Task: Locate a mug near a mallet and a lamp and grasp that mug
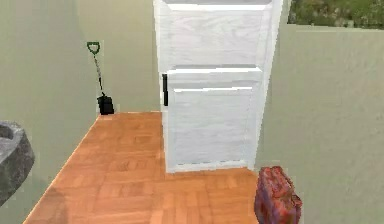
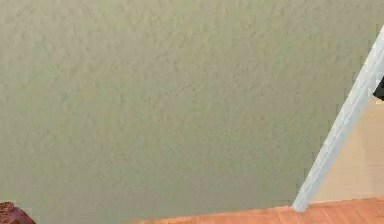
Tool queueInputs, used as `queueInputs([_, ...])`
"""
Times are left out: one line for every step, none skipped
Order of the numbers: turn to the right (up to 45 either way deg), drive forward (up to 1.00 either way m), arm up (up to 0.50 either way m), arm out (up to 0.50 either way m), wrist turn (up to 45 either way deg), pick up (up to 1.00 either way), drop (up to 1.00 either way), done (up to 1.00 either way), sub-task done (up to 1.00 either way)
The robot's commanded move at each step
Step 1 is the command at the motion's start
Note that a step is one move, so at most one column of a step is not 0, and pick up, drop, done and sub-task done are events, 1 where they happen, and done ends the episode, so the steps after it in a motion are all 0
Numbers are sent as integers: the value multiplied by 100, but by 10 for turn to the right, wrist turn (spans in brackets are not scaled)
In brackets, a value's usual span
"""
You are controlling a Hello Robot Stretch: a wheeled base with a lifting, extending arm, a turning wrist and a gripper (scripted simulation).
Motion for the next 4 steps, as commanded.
queueInputs([0, 100, 0, 0, 0, 0, 0, 0, 0])
queueInputs([60, 0, 0, 0, 0, 0, 0, 0, 0])
queueInputs([0, 20, 0, 0, 0, 0, 0, 0, 0])
queueInputs([-450, 0, 0, 0, 0, 0, 0, 0, 0])
